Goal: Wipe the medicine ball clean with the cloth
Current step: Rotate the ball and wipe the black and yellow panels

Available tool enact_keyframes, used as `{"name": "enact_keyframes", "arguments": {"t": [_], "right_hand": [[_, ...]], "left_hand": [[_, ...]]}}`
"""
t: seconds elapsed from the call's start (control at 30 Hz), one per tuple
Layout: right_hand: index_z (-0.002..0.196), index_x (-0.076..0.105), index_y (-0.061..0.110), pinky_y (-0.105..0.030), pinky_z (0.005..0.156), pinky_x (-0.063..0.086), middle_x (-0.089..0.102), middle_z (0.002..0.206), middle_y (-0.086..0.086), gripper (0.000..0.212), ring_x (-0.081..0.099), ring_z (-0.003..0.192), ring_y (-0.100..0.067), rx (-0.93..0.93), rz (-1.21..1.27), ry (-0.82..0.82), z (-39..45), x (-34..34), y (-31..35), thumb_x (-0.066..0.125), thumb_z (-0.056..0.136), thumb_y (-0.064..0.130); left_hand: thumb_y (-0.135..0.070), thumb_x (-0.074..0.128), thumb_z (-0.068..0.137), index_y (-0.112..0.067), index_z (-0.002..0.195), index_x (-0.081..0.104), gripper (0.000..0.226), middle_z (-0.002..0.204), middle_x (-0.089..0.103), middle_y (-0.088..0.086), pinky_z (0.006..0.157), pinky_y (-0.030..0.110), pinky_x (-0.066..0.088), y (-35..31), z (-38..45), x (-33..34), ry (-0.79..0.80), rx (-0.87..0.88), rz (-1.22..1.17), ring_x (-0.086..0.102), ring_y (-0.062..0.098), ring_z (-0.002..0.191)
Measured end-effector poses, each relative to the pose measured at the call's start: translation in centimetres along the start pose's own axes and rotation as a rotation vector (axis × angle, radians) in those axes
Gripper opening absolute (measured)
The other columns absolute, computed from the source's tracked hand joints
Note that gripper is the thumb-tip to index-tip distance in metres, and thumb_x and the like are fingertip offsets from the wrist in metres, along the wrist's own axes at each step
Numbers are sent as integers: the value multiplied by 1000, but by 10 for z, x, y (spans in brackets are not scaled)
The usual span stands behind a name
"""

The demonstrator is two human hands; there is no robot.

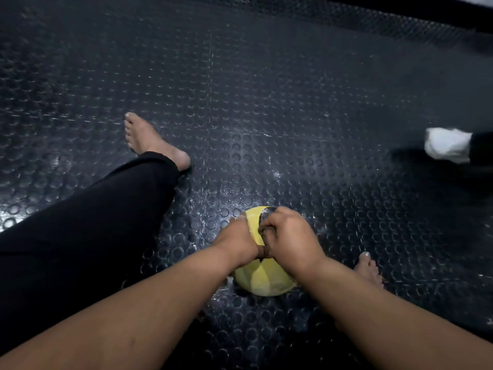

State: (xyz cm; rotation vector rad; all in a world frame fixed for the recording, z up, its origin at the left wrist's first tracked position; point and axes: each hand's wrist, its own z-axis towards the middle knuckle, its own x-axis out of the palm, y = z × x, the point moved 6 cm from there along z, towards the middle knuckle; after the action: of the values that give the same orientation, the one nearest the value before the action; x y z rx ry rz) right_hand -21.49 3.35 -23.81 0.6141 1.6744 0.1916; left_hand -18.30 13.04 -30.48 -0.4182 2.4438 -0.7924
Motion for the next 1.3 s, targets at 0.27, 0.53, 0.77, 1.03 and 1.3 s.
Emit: {"name": "enact_keyframes", "arguments": {"t": [0.27,0.53,0.77,1.03,1.3], "right_hand": [[95,73,14,-30,75,45,59,95,-6,27,57,93,-26,91,-50,96,33,2,-5,54,81,2],[98,72,13,-21,77,40,52,89,6,20,54,85,-13,99,21,74,-10,-12,-19,59,84,6],[91,72,11,-29,76,46,58,101,-8,22,59,94,-26,136,-49,137,41,4,-14,53,83,4],[91,73,14,-9,69,32,52,86,6,20,52,82,-10,93,55,94,-15,-14,-30,60,81,4],[95,71,11,-27,82,45,59,105,-7,23,58,98,-24,115,-4,116,32,6,-16,52,84,3]], "left_hand": [[-40,85,68,-32,113,57,54,97,63,-11,65,24,37,-4,-2,4,-46,-5,4,56,14,84],[-41,90,61,-26,111,62,59,104,65,-4,84,33,52,1,-4,14,-58,-59,23,63,21,96],[-41,91,57,-31,122,46,80,116,59,-2,92,42,50,-7,-6,15,-56,-11,5,60,24,107],[-38,91,60,-32,104,56,57,107,63,-2,88,34,52,-4,-5,16,-67,-18,4,63,23,101],[-40,91,58,-28,125,46,81,117,58,-2,88,36,51,-5,-2,12,-54,-4,55,61,24,105]]}}
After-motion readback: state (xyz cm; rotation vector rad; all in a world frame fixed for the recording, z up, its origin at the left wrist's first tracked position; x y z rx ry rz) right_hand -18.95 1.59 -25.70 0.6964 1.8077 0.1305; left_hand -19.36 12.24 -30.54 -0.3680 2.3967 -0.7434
